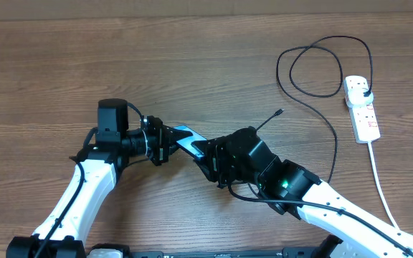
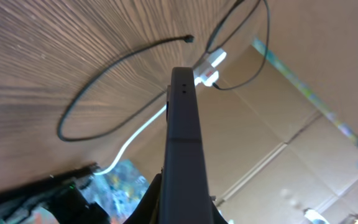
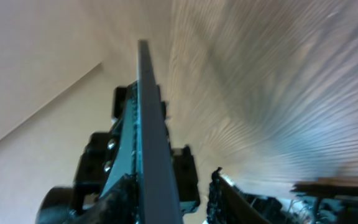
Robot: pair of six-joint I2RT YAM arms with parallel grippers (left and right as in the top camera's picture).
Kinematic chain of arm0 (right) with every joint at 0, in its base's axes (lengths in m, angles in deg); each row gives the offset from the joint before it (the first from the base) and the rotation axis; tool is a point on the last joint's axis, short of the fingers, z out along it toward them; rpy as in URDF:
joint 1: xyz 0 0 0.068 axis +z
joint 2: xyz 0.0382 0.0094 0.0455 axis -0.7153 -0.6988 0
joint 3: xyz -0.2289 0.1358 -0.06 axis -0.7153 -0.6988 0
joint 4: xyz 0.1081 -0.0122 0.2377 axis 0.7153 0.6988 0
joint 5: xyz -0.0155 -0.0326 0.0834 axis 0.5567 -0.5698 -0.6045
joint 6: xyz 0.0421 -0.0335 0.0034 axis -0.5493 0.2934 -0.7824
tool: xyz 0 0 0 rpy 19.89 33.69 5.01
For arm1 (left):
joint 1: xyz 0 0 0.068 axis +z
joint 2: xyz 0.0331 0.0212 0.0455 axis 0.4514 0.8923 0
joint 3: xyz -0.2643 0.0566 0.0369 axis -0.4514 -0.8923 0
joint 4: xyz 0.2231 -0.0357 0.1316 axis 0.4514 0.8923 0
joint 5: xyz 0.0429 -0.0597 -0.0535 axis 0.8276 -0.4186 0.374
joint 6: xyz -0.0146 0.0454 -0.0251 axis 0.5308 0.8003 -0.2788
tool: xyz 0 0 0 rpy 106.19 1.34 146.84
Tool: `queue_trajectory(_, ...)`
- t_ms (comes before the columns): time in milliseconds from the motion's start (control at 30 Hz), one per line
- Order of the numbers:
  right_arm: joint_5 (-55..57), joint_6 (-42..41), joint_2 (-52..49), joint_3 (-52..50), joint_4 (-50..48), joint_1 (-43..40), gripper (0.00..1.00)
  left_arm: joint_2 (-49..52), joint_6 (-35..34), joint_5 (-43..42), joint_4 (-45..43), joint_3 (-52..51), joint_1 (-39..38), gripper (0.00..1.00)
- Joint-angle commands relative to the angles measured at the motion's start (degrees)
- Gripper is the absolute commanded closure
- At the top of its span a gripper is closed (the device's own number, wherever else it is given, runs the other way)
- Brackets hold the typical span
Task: Plug charger to phone and switch on socket
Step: 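Release the phone from the right gripper and move it to the cable end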
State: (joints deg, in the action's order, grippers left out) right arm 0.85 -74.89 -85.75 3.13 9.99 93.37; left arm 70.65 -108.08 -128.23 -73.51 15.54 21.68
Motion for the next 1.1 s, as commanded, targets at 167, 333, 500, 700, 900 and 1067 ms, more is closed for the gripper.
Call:
queue_trajectory(167,12.0,5.4,0.5,0.4,15.0,0.2,0.51,0.0,10.6,3.2,-0.1,0.1,0.1,0.91)
queue_trajectory(333,25.3,19.4,0.5,0.4,19.2,0.0,0.35,0.0,14.8,3.2,2.7,0.1,0.1,0.90)
queue_trajectory(500,24.5,40.8,0.5,0.8,17.7,-5.2,0.32,0.0,18.0,3.2,6.1,0.1,0.1,0.89)
queue_trajectory(700,20.6,47.9,-0.2,1.0,17.9,-17.4,0.29,0.0,18.5,3.2,7.1,0.1,0.1,0.88)
queue_trajectory(900,15.7,56.0,-7.2,3.0,18.2,-27.5,0.29,0.0,18.4,3.3,7.1,0.1,0.1,0.88)
queue_trajectory(1067,15.2,58.8,-18.1,9.6,20.4,-29.5,0.29,0.0,18.4,3.6,7.1,0.1,0.1,0.87)
